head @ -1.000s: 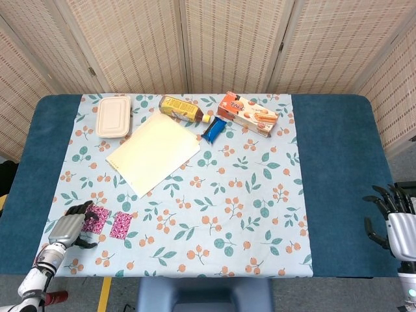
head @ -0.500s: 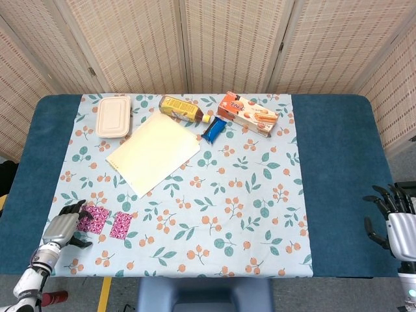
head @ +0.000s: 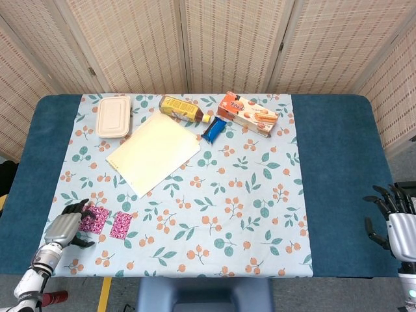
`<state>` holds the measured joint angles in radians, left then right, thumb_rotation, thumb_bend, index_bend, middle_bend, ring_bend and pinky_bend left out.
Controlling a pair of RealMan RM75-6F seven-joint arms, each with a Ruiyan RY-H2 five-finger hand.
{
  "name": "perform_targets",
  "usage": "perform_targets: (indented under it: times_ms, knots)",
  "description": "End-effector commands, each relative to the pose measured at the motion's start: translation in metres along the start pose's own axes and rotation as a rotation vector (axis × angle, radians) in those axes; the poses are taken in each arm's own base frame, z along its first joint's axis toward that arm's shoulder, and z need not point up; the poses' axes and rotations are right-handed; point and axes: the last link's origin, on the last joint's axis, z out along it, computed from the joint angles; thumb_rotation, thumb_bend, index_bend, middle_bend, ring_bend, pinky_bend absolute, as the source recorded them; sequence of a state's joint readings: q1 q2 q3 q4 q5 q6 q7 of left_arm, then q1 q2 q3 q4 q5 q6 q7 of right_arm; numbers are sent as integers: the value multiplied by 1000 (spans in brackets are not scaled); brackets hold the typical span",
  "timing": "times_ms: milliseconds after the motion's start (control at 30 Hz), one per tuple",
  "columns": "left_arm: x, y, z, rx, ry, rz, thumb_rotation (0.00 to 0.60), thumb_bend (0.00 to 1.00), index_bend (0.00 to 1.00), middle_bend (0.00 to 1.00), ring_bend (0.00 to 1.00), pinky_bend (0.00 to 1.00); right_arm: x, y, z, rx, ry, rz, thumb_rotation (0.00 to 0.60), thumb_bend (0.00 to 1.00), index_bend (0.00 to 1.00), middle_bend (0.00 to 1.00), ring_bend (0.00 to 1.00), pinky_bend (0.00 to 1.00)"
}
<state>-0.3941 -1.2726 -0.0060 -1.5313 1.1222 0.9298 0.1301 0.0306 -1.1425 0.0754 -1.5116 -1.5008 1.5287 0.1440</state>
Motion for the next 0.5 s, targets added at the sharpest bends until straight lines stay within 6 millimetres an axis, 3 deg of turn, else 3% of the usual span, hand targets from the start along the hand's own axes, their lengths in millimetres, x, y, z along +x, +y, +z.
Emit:
perform_targets:
  times_ms: [33,500]
  knots:
    - [-3,5,1,-14,-7,9,600,104,349,0,0,0,0,0,0,-1,2,0,600,496,299,176,20,0]
    - [-5,-1,4,34,-36,11,600,102,342,0,0,0,-1,-1,1,2,-1,2,600,497,300,176,14,0]
